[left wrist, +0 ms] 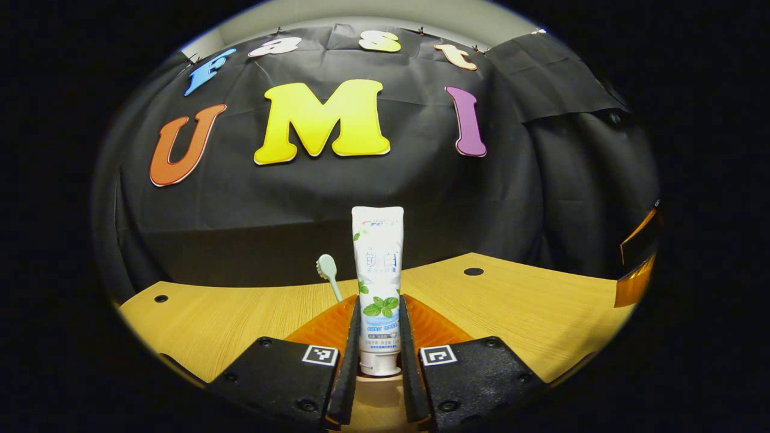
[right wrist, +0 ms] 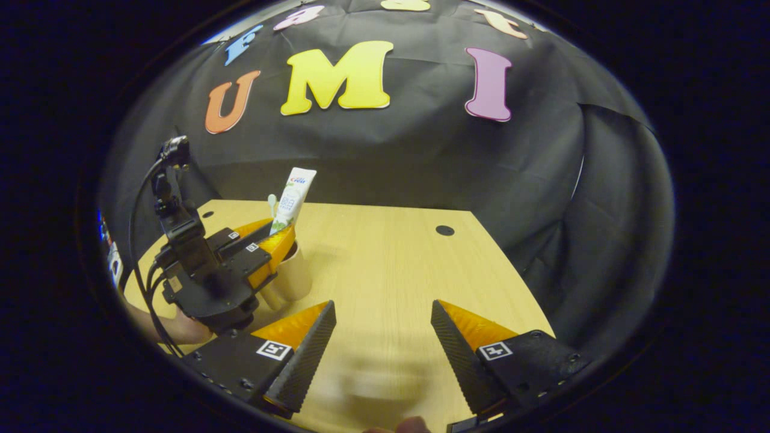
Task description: Put the toothbrush and toothpaste on the desktop into the cup, then pick up the cup and place it on the coaster on the desktop.
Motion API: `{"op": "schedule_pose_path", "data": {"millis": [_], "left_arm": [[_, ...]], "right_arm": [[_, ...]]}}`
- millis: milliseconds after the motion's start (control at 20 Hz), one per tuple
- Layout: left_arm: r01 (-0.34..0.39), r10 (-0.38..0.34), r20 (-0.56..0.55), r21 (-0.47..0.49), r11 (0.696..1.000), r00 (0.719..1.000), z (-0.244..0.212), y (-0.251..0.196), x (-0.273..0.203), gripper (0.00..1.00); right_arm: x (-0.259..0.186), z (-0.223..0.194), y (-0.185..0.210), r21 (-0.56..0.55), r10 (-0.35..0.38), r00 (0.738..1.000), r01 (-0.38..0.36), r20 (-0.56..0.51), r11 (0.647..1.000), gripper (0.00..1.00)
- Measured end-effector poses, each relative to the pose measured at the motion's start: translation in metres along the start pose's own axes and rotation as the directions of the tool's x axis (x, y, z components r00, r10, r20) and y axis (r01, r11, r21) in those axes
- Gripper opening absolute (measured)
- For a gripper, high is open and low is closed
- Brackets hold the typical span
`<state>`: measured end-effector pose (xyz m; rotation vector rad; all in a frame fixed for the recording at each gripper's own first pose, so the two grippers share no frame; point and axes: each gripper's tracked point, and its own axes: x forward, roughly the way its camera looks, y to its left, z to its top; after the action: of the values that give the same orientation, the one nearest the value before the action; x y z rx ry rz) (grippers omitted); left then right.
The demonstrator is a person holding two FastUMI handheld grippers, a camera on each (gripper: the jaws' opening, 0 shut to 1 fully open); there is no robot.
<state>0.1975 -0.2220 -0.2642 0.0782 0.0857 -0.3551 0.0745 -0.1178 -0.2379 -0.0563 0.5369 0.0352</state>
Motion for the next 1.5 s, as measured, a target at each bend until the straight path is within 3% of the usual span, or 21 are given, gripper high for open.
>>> {"op": "schedule_pose_path", "data": {"millis": [300,500,700,750,850,900,1100,1250,1500], "left_arm": [[0.0,-0.002,-0.051,-0.044,0.999,0.999,-0.016,0.0,-0.014,0.4],[-0.023,0.021,-0.048,-0.052,0.998,0.999,-0.007,0.007,-0.028,0.49],[-0.02,0.014,-0.062,-0.102,0.995,0.998,0.005,0.007,-0.049,0.71],[-0.026,0.019,-0.065,-0.103,0.994,0.998,0.008,0.009,-0.054,0.82],[-0.038,0.029,-0.083,-0.113,0.993,0.996,0.014,0.013,-0.066,0.89],[-0.051,0.04,-0.091,-0.122,0.991,0.995,0.018,0.017,-0.073,0.93],[-0.141,0.126,-0.108,-0.152,0.978,0.986,0.041,0.054,-0.114,0.93],[-0.223,0.21,-0.111,-0.116,0.968,0.971,0.056,0.086,-0.148,0.93],[-0.329,0.318,-0.115,-0.091,0.94,0.941,0.081,0.136,-0.195,0.92]], "right_arm": [[0.001,0.003,0.0,-0.016,-0.012,1.0,0.012,0.015,1.0,0.97],[0.0,0.001,0.011,-0.022,-0.003,1.0,0.003,0.007,1.0,0.98],[-0.007,0.012,0.026,-0.028,-0.005,0.999,0.006,0.032,1.0,0.97],[-0.008,0.013,0.031,-0.028,-0.002,1.0,0.003,0.028,1.0,0.99],[-0.011,0.014,0.037,-0.021,-0.001,1.0,0.001,0.021,1.0,0.95],[-0.013,0.017,0.038,-0.021,-0.004,1.0,0.005,0.021,1.0,0.99],[-0.02,0.037,0.044,-0.03,-0.003,1.0,0.004,0.021,1.0,0.98],[-0.019,0.043,0.063,-0.03,0.01,1.0,-0.011,-0.02,0.999,0.98],[-0.013,0.042,0.113,-0.037,0.086,0.987,-0.092,-0.136,0.995,0.99]]}}
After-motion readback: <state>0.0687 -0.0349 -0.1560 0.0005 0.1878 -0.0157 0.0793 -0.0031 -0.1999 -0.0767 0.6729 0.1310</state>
